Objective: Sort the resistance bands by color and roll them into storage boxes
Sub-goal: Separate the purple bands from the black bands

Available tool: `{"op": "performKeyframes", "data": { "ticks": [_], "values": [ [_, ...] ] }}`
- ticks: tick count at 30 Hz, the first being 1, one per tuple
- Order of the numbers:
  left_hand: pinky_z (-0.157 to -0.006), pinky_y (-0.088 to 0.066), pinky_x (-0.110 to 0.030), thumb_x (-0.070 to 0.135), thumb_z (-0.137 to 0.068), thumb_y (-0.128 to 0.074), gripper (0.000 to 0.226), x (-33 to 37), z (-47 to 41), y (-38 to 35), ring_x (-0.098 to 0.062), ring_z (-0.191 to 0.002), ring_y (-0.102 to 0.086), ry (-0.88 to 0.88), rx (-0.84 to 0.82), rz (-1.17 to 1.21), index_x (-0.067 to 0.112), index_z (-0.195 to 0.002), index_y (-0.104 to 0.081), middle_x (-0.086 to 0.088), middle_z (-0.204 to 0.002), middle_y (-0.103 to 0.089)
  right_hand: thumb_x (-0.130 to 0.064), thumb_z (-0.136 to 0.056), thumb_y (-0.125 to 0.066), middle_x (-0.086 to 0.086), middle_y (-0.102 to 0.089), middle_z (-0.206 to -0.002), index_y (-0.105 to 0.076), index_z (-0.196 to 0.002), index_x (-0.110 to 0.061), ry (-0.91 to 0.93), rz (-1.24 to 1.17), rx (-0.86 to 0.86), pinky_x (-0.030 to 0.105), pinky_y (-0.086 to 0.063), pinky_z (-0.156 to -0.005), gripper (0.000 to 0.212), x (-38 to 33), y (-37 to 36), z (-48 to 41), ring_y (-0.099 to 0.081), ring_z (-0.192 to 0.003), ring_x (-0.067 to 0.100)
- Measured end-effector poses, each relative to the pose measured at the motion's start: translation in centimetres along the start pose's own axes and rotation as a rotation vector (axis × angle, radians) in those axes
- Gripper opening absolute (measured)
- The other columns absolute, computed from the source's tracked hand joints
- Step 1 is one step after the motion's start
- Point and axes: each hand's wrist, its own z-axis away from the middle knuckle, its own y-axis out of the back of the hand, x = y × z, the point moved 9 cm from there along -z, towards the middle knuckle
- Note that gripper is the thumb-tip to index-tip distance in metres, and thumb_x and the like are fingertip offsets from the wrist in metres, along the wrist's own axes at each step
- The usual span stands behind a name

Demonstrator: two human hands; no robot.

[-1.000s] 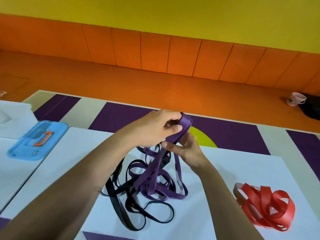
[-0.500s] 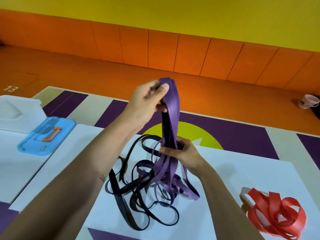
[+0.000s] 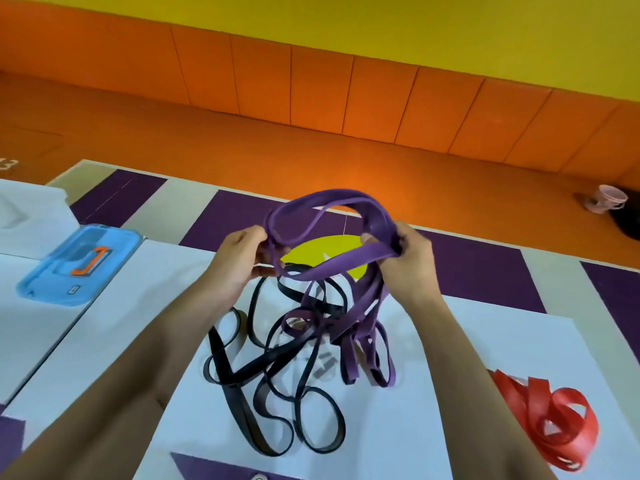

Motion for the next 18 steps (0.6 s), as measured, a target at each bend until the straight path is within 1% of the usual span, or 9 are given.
{"op": "performKeyframes", "data": {
  "ticks": [3,5,7,9,12,13,15,16,18],
  "values": [
    [-0.073,-0.054,-0.04,0.008,-0.097,-0.037,0.031,-1.8,0.2,-0.8,-0.029,-0.079,-0.063,0.077,-0.024,0.089,0.008,-0.082,-0.064,-0.013,-0.083,-0.07,0.014,-0.089,-0.049,0.007,-0.061,-0.062,-0.063,-0.088,-0.01,0.054,-0.018,0.038,0.019,-0.043,-0.04,0.028,-3.4,0.7,0.0,-0.057,-0.041,0.006],
    [-0.065,-0.054,-0.035,0.006,-0.096,-0.037,0.032,-2.2,0.3,-1.3,-0.027,-0.076,-0.062,0.087,-0.042,0.097,0.008,-0.082,-0.065,-0.01,-0.081,-0.071,0.007,-0.091,-0.054,0.014,-0.063,-0.062,-0.064,-0.09,-0.009,0.031,-0.041,0.041,0.023,-0.046,-0.041,0.019,-3.8,0.7,0.0,-0.062,-0.045,0.019],
    [-0.065,-0.054,-0.034,0.008,-0.098,-0.039,0.032,-2.3,0.4,-1.7,-0.026,-0.075,-0.062,0.078,-0.068,0.066,0.007,-0.085,-0.068,-0.011,-0.083,-0.071,0.003,-0.091,-0.057,0.009,-0.063,-0.059,-0.065,-0.088,-0.011,0.009,0.006,0.075,0.023,-0.044,-0.044,0.016,-3.7,0.9,0.2,-0.058,-0.044,0.013],
    [-0.067,-0.054,-0.034,0.01,-0.102,-0.045,0.027,-2.4,0.1,-2.0,-0.024,-0.073,-0.062,0.046,-0.115,0.006,0.004,-0.096,-0.071,-0.01,-0.085,-0.07,0.008,-0.089,-0.05,-0.002,-0.057,-0.052,-0.063,-0.086,-0.01,0.002,-0.01,0.118,0.02,-0.039,-0.04,0.023,-3.5,1.4,0.3,-0.05,-0.037,0.005],
    [-0.062,-0.053,-0.024,-0.002,-0.102,-0.045,0.023,-4.4,-0.5,-2.6,-0.017,-0.067,-0.062,0.032,-0.171,-0.165,0.008,-0.097,-0.066,0.006,-0.081,-0.074,0.005,-0.088,-0.053,0.002,-0.057,-0.065,-0.064,-0.087,-0.007,-0.017,0.033,0.171,0.025,-0.038,-0.051,0.016,-2.6,2.1,-0.1,-0.044,-0.053,0.01],
    [-0.061,-0.051,-0.02,-0.005,-0.1,-0.043,0.029,-5.6,-0.7,-2.9,-0.013,-0.066,-0.061,0.02,-0.194,-0.265,0.012,-0.097,-0.066,0.008,-0.086,-0.074,0.003,-0.087,-0.055,0.004,-0.058,-0.069,-0.065,-0.088,-0.006,-0.03,0.049,0.181,0.026,-0.039,-0.054,0.013,-2.1,2.3,-0.3,-0.045,-0.058,0.012],
    [-0.058,-0.046,-0.01,-0.007,-0.096,-0.043,0.037,-8.4,-0.9,-4.0,0.001,-0.06,-0.058,-0.041,-0.275,-0.514,0.017,-0.105,-0.069,0.007,-0.1,-0.074,-0.002,-0.088,-0.058,0.002,-0.06,-0.068,-0.068,-0.089,-0.008,-0.068,0.048,0.19,0.024,-0.041,-0.054,0.011,-1.1,2.6,-0.4,-0.049,-0.056,0.011],
    [-0.06,-0.046,-0.009,-0.008,-0.095,-0.044,0.039,-9.9,-0.8,-4.6,0.006,-0.058,-0.058,-0.068,-0.317,-0.622,0.018,-0.111,-0.07,0.005,-0.104,-0.074,-0.003,-0.089,-0.058,-0.001,-0.06,-0.066,-0.068,-0.088,-0.01,-0.083,0.055,0.19,0.021,-0.041,-0.052,0.013,-0.8,2.6,-0.3,-0.048,-0.052,0.008],
    [-0.076,-0.05,-0.013,-0.005,-0.096,-0.048,0.037,-13.2,-0.7,-5.7,0.009,-0.077,-0.063,-0.086,-0.395,-0.761,0.018,-0.116,-0.07,0.001,-0.11,-0.074,-0.003,-0.088,-0.058,-0.005,-0.056,-0.064,-0.068,-0.083,-0.015,-0.099,0.067,0.193,0.018,-0.035,-0.048,0.016,-0.3,3.1,0.0,-0.041,-0.051,0.007]
  ]
}}
